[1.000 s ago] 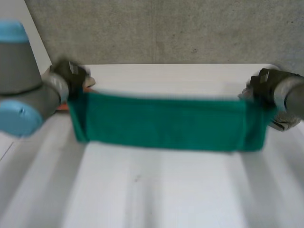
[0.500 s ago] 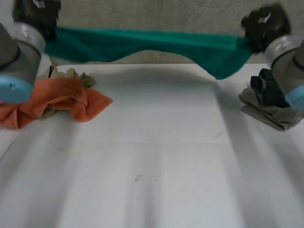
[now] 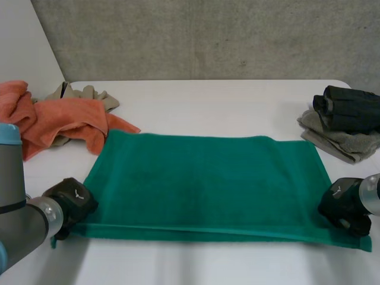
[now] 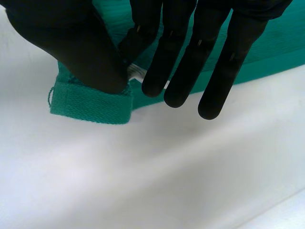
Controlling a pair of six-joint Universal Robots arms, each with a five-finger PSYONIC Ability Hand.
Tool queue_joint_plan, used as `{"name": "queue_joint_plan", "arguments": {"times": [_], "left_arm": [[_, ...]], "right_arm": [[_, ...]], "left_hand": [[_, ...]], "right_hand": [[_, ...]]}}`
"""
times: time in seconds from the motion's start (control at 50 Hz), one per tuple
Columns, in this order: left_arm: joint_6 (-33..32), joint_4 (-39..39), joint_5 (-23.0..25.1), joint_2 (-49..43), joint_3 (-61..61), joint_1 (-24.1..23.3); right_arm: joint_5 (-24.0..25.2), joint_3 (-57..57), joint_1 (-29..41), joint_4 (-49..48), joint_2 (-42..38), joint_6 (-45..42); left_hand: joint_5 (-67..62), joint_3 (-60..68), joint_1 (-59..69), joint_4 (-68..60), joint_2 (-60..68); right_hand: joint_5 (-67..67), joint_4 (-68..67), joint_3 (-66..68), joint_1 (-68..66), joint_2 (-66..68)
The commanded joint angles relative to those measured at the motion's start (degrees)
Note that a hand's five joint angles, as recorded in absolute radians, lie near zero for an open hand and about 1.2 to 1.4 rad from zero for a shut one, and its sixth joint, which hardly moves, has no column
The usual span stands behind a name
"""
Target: Fold the laundry.
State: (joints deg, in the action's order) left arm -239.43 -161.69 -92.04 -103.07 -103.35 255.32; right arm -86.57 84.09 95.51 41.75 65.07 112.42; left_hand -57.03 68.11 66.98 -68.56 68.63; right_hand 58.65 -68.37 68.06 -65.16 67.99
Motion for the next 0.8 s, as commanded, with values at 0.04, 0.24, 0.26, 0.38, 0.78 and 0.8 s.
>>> {"name": "queue_joint_plan", "arguments": {"times": [0.04, 0.24, 0.26, 0.38, 0.78, 0.8], "left_arm": [[2.7, -3.7, -0.2, -4.4, 12.1, -3.8], [6.3, -14.3, -2.5, -21.3, 34.9, -7.4], [6.3, -14.9, -2.6, -22.6, 36.5, -7.6], [5.6, -16.2, -3.8, -32.5, 49.6, -8.1], [7.2, -14.4, -4.7, -41.2, 64.9, -10.6], [7.7, -14.4, -5.2, -40.6, 64.5, -10.5]], "right_arm": [[0.5, -3.3, 0.4, -9.1, -2.4, 2.7], [0.3, -11.7, 1.6, -20.5, -9.1, 11.0], [0.4, -12.2, 1.6, -21.5, -9.5, 11.5], [1.2, -17.0, 2.6, -30.6, -14.0, 13.6], [-3.3, -31.1, 4.3, -36.3, -21.0, 16.6], [-3.2, -30.4, 4.2, -36.1, -19.8, 17.7]], "left_hand": [[-13.0, 11.9, 13.0, -11.4, 11.4], [-13.0, 11.9, 13.0, -11.4, 11.4], [-13.0, 11.9, 13.0, -11.4, 11.4], [-13.0, 11.9, 13.0, -11.4, 11.4], [57.0, -58.1, -57.0, 58.6, -58.6], [57.0, -58.1, -57.0, 58.6, -58.6]], "right_hand": [[11.3, -11.6, 11.9, -14.8, 12.0], [11.3, -11.6, 11.9, -14.8, 12.0], [11.3, -11.6, 11.9, -14.8, 12.0], [11.3, -11.6, 11.9, -14.8, 12.0], [-58.7, 58.4, -58.1, 55.2, -58.0], [-58.7, 58.4, -58.1, 55.2, -58.0]]}}
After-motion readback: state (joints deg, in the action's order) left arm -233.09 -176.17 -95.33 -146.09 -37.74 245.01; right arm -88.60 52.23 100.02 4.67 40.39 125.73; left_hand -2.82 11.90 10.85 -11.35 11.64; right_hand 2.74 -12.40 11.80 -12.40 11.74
